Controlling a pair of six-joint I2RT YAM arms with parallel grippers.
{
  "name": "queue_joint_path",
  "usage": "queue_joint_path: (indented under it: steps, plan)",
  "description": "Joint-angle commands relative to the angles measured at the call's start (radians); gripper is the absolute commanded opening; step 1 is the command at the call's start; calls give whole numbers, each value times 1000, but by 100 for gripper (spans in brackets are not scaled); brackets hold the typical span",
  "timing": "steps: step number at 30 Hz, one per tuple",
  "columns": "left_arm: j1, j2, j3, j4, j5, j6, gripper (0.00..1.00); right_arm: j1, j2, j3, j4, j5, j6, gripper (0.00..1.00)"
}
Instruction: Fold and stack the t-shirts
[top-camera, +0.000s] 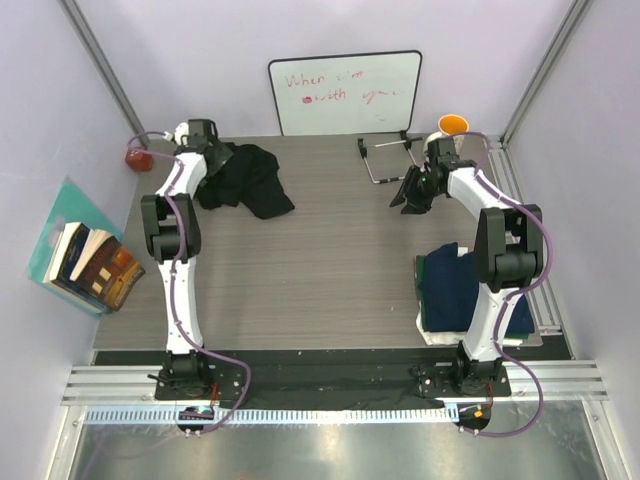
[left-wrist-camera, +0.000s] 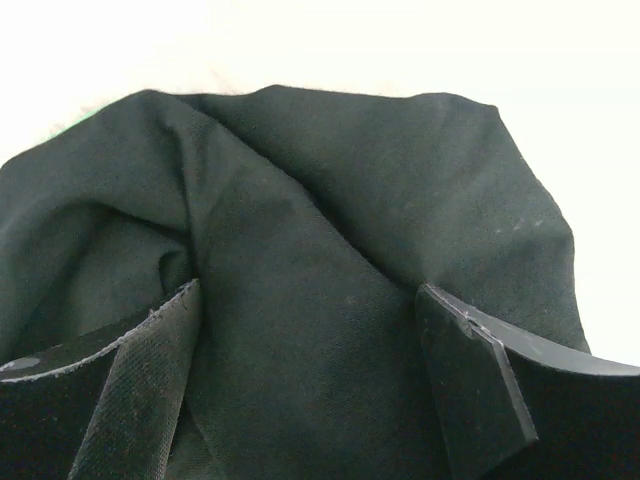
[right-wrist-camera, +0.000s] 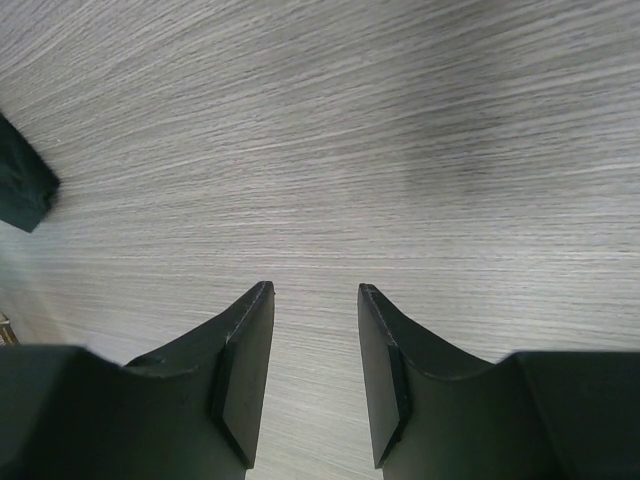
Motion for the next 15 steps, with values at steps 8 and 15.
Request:
queue_joint_path:
  steps: [8, 15]
  plan:
    - [-103, -235, -357, -23, 152, -28, 88, -1, -43, 20, 61, -57, -29, 45]
    - [-65, -295, -236, -92, 54, -22, 95, -2, -61, 50, 80, -61, -41, 46]
